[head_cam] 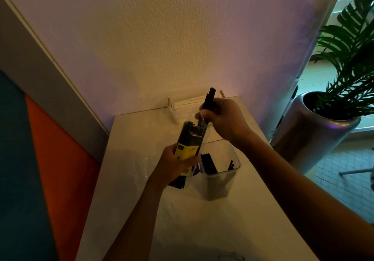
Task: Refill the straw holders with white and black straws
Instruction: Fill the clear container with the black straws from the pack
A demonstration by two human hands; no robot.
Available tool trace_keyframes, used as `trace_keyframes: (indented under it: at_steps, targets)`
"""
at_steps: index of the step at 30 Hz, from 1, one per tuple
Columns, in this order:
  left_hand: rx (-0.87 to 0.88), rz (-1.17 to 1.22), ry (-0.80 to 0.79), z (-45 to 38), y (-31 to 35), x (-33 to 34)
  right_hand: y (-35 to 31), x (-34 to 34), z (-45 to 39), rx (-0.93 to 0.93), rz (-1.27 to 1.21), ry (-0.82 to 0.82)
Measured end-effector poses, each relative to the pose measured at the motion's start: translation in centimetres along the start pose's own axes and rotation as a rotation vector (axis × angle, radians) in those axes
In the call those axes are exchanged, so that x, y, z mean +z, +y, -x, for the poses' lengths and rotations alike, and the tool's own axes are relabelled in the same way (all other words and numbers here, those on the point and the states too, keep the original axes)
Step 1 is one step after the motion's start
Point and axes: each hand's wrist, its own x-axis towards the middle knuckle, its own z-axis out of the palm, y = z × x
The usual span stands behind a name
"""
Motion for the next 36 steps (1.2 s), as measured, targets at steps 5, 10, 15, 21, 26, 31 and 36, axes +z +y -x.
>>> trace_keyframes:
  at_steps: [5,10,15,21,26,31,36]
  targets:
    - [0.015,0.014,0.005,0.1,0.2,0.0,-0.4,-0.1,0.0,-0.020,-0.005,0.062]
    - [0.033,0.006,0.000,0.0,0.5,0.1,-0.7,-0.3,0.2,-0.042,-0.049,0.085]
    - [0.030,-0.008,-0.001,-0.2,0.6,0.2,-0.5,-0.2,0.3,0.021,-0.031,-0.026]
    - [0.038,0.003,0.007,-0.1,0.4,0.1,-1.2,-0.2,0.5,0.014,-0.047,0.066]
    - [0.061,-0.013,-0.004,-0.1,0.4,0.2,-1.5,-0.4,0.9,0.047,-0.106,0.126]
    - [0.064,-0.027,-0.005,-0.1,0.0,-0.2,-2.3,-1.2,0.9,0.055,-0.190,0.199]
    - [0.062,-0.057,-0.008,-0.1,-0.2,-0.5,-3.0,-1.5,0.4,0.019,-0.192,0.249]
